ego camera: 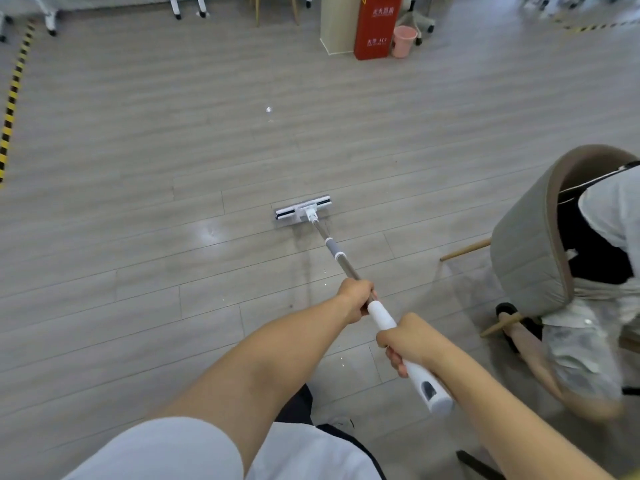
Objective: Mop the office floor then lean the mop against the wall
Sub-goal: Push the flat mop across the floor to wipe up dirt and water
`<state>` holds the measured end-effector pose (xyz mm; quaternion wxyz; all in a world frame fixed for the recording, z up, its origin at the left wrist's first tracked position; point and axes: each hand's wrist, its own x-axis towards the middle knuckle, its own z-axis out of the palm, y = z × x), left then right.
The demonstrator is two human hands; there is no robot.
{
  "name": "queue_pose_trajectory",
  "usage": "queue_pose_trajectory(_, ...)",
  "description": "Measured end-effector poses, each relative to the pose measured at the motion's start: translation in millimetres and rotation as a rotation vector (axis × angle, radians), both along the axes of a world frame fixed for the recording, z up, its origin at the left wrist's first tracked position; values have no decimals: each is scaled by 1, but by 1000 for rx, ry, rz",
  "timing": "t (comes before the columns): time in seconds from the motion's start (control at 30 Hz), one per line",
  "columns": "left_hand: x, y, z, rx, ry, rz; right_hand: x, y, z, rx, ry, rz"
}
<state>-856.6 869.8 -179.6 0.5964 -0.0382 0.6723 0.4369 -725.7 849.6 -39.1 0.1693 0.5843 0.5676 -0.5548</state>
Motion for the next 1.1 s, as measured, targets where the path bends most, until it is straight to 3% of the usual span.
queue_pose_trajectory(0.6,95,21,-46,-116,3,-93,86,29,-65,-128,-124,-66)
queue_pose_trajectory(1.1,16,93,-63,-143,45,-101,9,103,-82,-145,-96,-61)
